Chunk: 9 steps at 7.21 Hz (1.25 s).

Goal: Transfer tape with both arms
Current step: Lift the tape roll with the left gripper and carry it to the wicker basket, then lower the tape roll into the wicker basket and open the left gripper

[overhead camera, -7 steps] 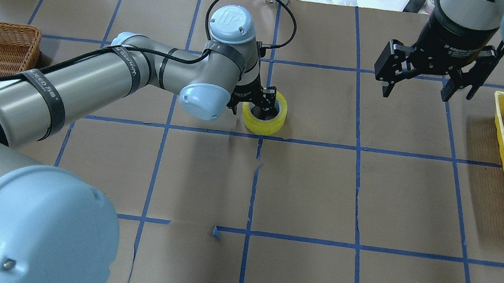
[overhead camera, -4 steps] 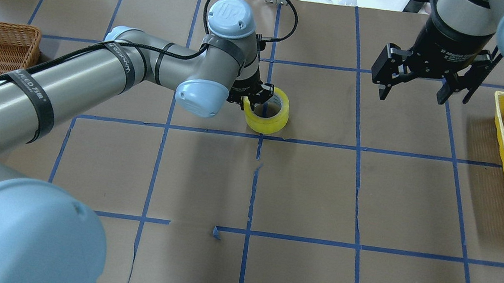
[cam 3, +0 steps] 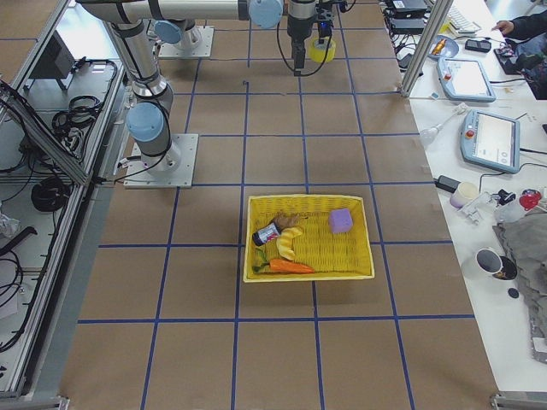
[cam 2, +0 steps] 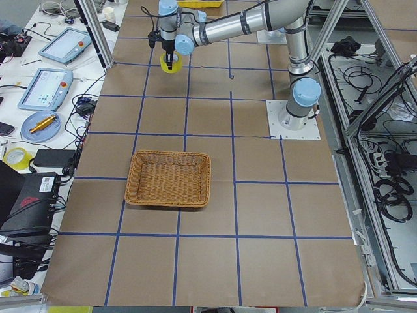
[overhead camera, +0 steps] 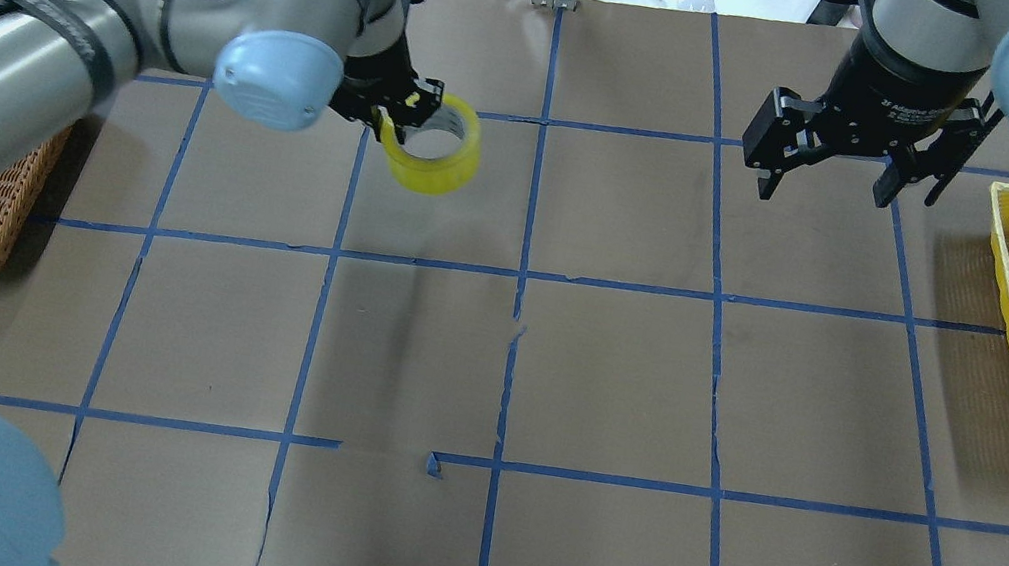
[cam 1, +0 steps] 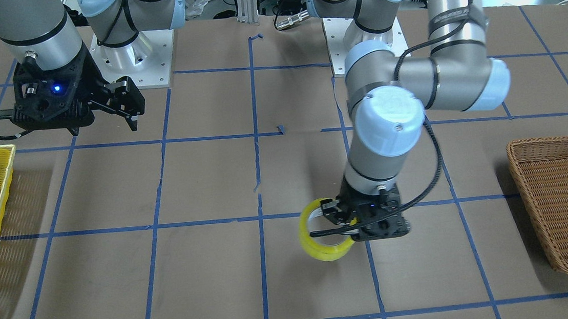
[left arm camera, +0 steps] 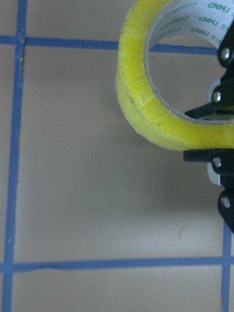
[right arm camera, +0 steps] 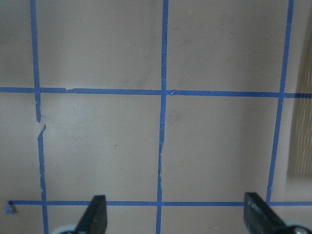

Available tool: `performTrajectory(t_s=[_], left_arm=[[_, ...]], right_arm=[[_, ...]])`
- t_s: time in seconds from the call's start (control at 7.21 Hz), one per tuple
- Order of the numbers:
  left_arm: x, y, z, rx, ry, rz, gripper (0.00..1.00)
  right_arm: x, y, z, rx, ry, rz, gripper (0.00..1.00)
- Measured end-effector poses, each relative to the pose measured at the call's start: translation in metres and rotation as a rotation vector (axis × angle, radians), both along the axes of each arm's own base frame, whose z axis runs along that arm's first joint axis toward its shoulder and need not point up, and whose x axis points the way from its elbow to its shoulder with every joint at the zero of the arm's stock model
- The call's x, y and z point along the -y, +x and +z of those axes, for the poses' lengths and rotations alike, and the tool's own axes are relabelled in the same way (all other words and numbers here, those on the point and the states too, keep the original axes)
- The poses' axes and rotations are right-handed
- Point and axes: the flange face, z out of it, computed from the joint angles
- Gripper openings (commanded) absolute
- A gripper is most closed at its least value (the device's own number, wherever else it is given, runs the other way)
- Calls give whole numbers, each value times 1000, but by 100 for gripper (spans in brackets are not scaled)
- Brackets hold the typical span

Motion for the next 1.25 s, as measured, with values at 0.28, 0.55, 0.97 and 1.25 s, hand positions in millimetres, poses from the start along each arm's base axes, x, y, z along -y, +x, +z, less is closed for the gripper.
performTrajectory(t_s=[0.28, 0.55, 0.97, 1.25], left_arm=[[1, 142, 37, 17, 39, -71, 6], [-23, 265, 69, 18, 68, -131, 6], [-41, 413, 73, 30, 67, -227, 6], [-38, 492, 33, 56, 48, -277, 6]], right_arm=[[0, 0, 0, 0, -1, 1, 100], [0, 0, 0, 1, -1, 2, 100], [0, 0, -1, -2, 3, 3, 100], [-1, 0, -5, -1, 7, 3, 100]])
